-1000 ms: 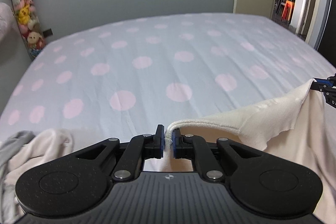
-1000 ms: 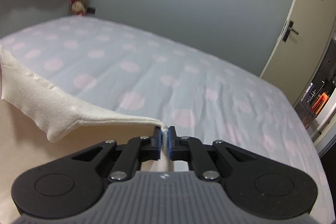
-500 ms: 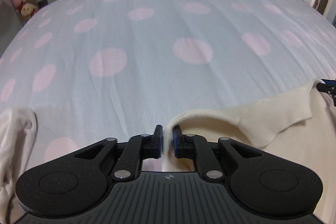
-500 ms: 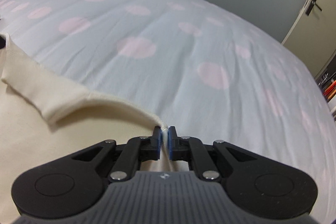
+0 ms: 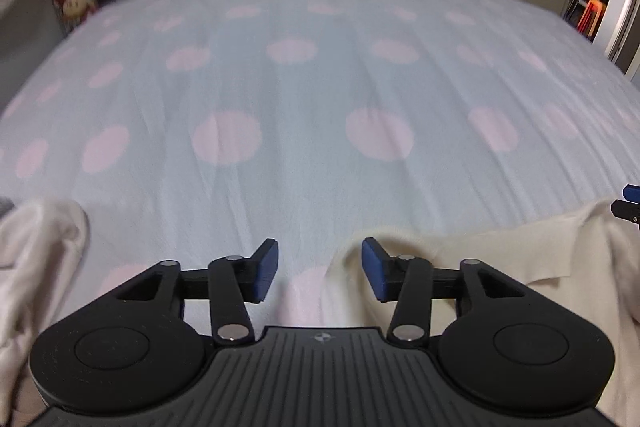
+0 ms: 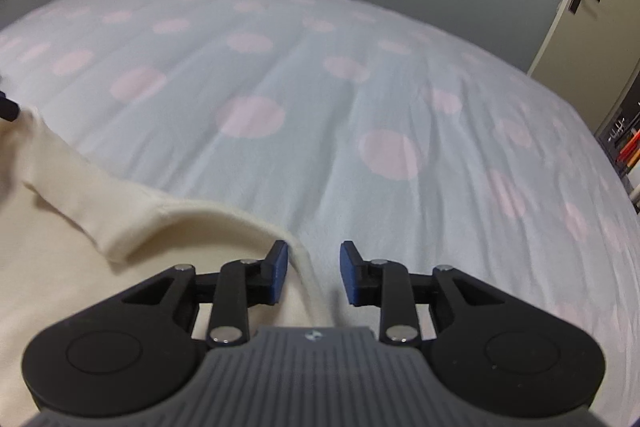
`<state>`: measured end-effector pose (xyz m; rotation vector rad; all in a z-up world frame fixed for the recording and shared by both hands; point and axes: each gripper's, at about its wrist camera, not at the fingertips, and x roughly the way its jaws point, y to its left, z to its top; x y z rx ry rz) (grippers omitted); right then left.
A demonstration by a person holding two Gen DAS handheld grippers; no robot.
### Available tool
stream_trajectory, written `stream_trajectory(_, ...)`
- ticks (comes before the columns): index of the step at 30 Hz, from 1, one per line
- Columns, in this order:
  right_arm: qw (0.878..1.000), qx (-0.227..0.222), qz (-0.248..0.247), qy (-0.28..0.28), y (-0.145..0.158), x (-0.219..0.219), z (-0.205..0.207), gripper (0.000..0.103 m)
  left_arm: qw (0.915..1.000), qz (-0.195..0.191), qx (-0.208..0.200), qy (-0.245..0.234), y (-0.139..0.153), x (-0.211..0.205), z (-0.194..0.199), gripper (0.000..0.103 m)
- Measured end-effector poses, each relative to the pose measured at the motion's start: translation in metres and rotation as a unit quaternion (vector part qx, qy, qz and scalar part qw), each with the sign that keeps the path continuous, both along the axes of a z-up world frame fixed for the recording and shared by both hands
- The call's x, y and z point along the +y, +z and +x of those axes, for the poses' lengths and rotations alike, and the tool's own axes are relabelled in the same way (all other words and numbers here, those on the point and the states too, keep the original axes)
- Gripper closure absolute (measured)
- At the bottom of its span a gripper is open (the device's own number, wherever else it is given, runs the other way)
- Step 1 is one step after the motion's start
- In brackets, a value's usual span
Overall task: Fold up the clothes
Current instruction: 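Lay the sweater flat on the bed and open both grippers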
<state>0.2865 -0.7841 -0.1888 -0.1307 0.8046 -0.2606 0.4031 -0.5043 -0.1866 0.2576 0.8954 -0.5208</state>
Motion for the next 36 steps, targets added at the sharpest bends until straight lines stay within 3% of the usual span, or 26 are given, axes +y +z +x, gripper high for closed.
stream_trajectory(3, 1.0, -0.013, 0.003, 0.001, 0.011, 0.004, -0.007, 0.072, 1.0, -0.005, 0.002, -0.007, 0.012, 0.005, -0.008, 0.06)
stream_trajectory(4, 1.0, -0.018, 0.005, 0.004, 0.014, 0.007, -0.01, 0.08, 0.9998, -0.007, 0.009, -0.018, 0.014, 0.005, -0.011, 0.063)
stream_trajectory(5, 1.0, -0.021, 0.013, 0.012, 0.015, 0.01, -0.012, 0.085, 0.9988, -0.009, 0.021, -0.043, 0.014, 0.002, -0.016, 0.072)
stream_trajectory(6, 0.999, -0.017, 0.026, 0.023, 0.015, 0.014, -0.012, 0.089, 0.9976, -0.005, 0.024, -0.065, 0.013, -0.001, -0.022, 0.079)
stream_trajectory(11, 0.997, 0.012, 0.049, 0.065, -0.009, 0.038, -0.003, 0.097, 0.9924, 0.037, 0.024, -0.115, -0.014, -0.025, -0.043, 0.087)
stream_trajectory(17, 0.993, 0.026, 0.077, 0.079, -0.04, 0.052, 0.019, 0.097, 0.9932, 0.03, 0.049, -0.101, -0.053, -0.044, -0.029, 0.089)
stream_trajectory(22, 0.993, 0.012, 0.082, 0.089, -0.045, 0.051, 0.046, 0.097, 0.9956, 0.01, 0.028, -0.089, -0.057, -0.059, -0.006, 0.09)
stream_trajectory(31, 0.992, -0.006, 0.108, 0.069, -0.049, 0.037, 0.074, 0.102, 0.9972, -0.023, 0.032, -0.063, -0.066, -0.067, 0.022, 0.091)
stream_trajectory(36, 0.99, -0.005, 0.137, 0.041, -0.043, 0.033, 0.079, 0.101, 0.9975, -0.04, 0.034, -0.047, -0.049, -0.05, 0.016, 0.091)
